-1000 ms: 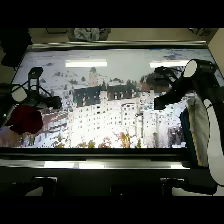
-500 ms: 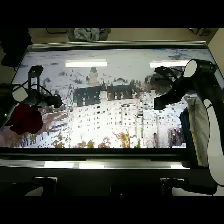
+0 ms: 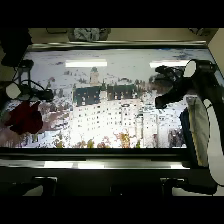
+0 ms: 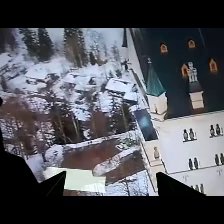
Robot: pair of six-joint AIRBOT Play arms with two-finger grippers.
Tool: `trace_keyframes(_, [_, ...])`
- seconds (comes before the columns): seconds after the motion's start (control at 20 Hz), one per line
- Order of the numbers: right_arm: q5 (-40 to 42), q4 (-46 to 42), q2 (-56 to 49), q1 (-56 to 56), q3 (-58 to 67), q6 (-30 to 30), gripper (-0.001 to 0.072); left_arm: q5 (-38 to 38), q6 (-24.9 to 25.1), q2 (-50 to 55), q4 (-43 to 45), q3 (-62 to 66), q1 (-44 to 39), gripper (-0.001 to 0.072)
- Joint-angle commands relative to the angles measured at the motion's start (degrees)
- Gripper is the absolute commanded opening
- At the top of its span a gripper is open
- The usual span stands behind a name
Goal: Fold the shirts.
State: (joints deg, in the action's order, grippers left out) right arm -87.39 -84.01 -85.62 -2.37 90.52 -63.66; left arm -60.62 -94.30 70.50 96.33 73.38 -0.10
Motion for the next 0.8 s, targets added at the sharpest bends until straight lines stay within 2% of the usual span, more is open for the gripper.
trace_keyframes(0.0, [1.0,-0.7,0.0,0.0,0.0,0.0,0.0685,-3.5,-3.5,1.6,4.3,4.9,14.0,0.072])
trace_keyframes(0.15, [3.0,1.2,0.0,0.0,0.0,0.0,0.0685,-14.8,-4.2,7.6,-2.6,4.9,29.0,0.072])
trace_keyframes(0.25, [2.3,3.2,0.0,0.0,0.0,0.8,0.0685,-16.4,-4.1,11.1,-6.0,4.3,33.6,0.072])
trace_keyframes(0.35, [1.6,4.4,0.0,0.0,0.0,1.1,0.0685,-12.3,-4.1,12.9,-8.2,3.6,34.4,0.072])
trace_keyframes(0.45, [1.6,4.6,0.0,0.0,0.0,1.1,0.0685,-8.7,-1.4,15.1,-11.0,3.0,33.4,0.072])
trace_keyframes(0.75, [0.7,4.5,0.0,0.0,0.0,1.1,0.0685,-6.5,2.7,25.0,-14.1,2.1,29.7,0.072])
